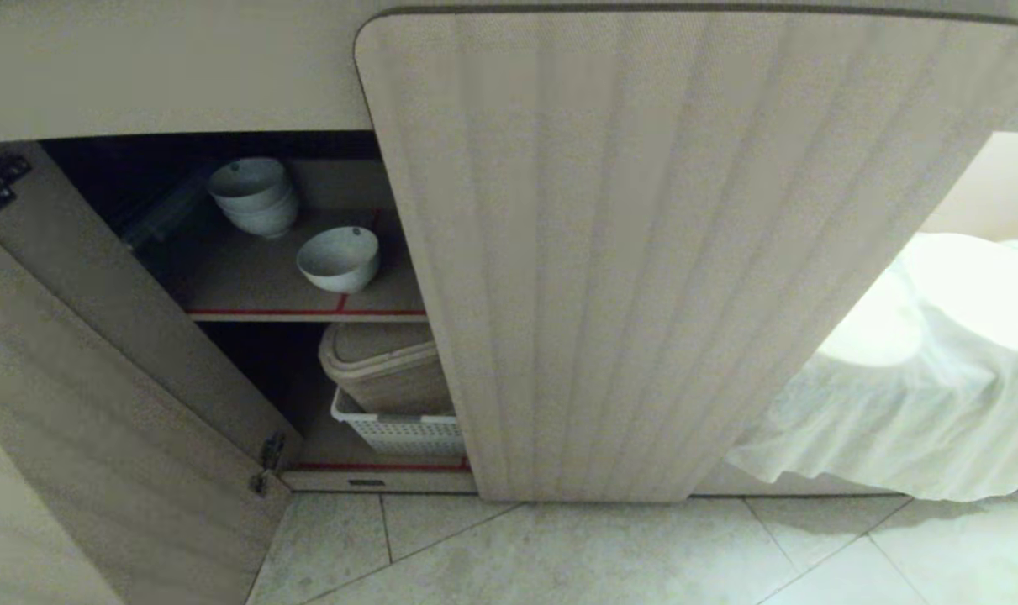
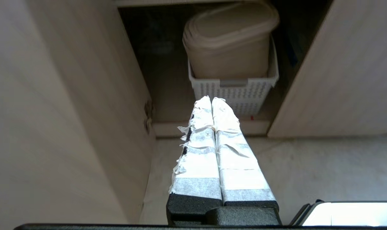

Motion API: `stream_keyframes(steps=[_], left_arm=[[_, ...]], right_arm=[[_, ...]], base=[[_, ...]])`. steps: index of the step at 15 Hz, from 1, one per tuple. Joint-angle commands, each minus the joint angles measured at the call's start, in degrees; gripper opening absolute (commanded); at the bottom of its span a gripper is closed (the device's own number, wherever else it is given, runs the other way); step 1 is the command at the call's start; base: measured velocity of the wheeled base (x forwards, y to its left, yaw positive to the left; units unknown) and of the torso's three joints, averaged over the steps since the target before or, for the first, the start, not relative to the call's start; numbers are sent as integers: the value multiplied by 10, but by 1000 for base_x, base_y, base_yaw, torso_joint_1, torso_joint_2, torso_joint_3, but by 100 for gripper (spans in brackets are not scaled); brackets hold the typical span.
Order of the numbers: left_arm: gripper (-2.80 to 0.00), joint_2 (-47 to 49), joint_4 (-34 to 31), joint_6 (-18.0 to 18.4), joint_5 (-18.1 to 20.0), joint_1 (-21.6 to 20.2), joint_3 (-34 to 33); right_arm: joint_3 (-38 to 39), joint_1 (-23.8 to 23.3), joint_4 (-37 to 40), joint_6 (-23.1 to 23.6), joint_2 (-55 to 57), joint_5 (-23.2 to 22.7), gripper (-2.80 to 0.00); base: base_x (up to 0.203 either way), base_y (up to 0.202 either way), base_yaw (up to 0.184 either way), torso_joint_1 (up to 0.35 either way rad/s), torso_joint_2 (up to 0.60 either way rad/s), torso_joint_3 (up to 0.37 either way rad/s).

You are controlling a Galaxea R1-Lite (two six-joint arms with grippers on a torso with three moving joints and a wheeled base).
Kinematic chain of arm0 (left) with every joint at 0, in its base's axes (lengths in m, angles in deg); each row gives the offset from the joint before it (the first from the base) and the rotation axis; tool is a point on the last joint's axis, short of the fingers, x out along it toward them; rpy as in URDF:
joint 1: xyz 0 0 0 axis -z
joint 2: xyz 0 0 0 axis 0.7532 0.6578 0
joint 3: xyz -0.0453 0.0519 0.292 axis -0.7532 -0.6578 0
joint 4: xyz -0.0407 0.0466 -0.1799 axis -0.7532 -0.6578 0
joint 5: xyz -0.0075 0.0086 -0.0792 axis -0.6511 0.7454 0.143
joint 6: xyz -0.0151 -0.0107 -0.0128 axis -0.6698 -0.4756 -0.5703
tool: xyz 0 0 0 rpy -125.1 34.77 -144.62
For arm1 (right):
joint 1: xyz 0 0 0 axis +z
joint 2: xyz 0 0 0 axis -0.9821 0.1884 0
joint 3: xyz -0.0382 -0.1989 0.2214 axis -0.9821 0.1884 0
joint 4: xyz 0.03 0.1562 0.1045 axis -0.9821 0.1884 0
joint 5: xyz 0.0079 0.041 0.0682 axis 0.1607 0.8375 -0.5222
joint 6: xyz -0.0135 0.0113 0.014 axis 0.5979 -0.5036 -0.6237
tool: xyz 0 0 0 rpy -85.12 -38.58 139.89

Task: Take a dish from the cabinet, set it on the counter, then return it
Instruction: Take the bowl from the cabinet

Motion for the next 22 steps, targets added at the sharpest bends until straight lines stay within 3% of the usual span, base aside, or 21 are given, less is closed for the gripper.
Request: stream_keyframes(steps=[1, 5, 22], left_arm=[[-280, 0, 0, 0, 0, 0, 0], [-280, 0, 0, 1, 0, 0, 0], [-280, 0, 11, 0, 6, 0, 0]], right_arm=[[0, 0, 0, 0, 0, 0, -280], [0, 0, 0, 0, 0, 0, -280], [0, 0, 0, 0, 0, 0, -280]], base=[[198, 0, 2, 4, -1, 4], [172, 0, 1, 4, 4, 2], [0, 0, 0, 0, 0, 0]])
